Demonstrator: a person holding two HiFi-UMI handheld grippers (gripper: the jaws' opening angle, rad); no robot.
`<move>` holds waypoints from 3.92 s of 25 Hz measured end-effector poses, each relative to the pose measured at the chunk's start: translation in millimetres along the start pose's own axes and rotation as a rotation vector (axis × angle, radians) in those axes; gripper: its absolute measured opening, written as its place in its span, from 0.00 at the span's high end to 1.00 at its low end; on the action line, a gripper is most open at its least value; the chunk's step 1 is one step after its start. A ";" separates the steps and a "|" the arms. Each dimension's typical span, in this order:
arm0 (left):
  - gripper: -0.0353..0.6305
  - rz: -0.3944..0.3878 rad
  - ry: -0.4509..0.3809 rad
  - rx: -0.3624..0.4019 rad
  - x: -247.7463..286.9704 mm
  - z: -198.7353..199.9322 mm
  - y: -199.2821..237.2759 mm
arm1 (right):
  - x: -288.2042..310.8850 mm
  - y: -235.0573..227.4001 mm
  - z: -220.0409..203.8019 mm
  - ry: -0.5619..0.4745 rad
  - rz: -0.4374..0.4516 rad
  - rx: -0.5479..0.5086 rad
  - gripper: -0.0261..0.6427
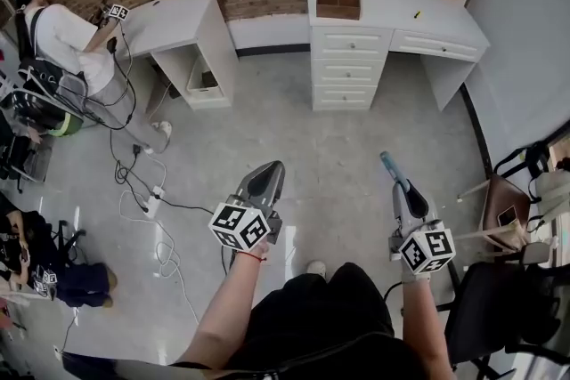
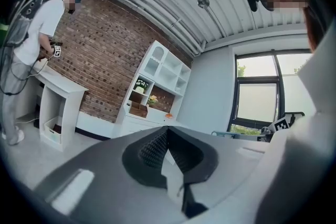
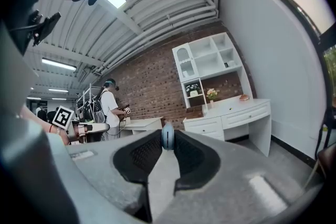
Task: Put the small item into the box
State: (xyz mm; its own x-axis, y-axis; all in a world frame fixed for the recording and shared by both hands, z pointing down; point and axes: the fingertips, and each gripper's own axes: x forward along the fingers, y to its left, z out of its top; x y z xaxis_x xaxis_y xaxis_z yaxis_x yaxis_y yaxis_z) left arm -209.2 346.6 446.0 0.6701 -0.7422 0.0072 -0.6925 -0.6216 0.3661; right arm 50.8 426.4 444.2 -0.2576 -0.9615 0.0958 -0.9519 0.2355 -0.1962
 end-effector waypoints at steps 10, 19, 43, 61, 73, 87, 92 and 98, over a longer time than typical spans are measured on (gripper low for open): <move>0.94 0.082 -0.004 -0.058 12.8 -7.8 41.2 | 44.1 -17.5 -4.1 0.025 -0.006 0.056 0.86; 0.94 0.133 -0.021 -0.044 67.8 13.6 85.3 | 124.0 -40.0 16.0 0.001 0.055 0.044 0.86; 0.94 0.142 -0.013 -0.019 276.3 53.4 137.0 | 295.2 -176.3 61.3 -0.013 0.085 0.073 0.86; 0.94 0.155 0.021 -0.046 308.1 40.2 154.2 | 331.7 -203.1 46.5 0.018 0.063 0.118 0.86; 0.94 0.114 0.032 -0.069 394.5 49.4 189.7 | 398.5 -240.0 63.5 0.021 0.038 0.102 0.86; 0.94 0.083 0.029 -0.070 490.1 85.5 258.6 | 513.6 -265.7 93.4 0.019 0.030 0.081 0.86; 0.94 0.067 0.041 -0.071 516.5 88.9 281.3 | 546.5 -271.2 95.7 0.019 0.020 0.083 0.86; 0.94 0.030 0.054 -0.069 543.8 92.2 292.0 | 571.9 -276.0 99.0 0.018 0.009 0.077 0.86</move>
State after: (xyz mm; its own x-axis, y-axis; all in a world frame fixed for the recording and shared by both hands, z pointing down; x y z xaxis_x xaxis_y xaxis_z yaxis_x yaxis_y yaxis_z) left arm -71.6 -261.6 471.1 0.6644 -0.7442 0.0686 -0.6933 -0.5795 0.4285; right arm 182.6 -202.5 456.5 -0.2702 -0.9563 0.1114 -0.9339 0.2322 -0.2720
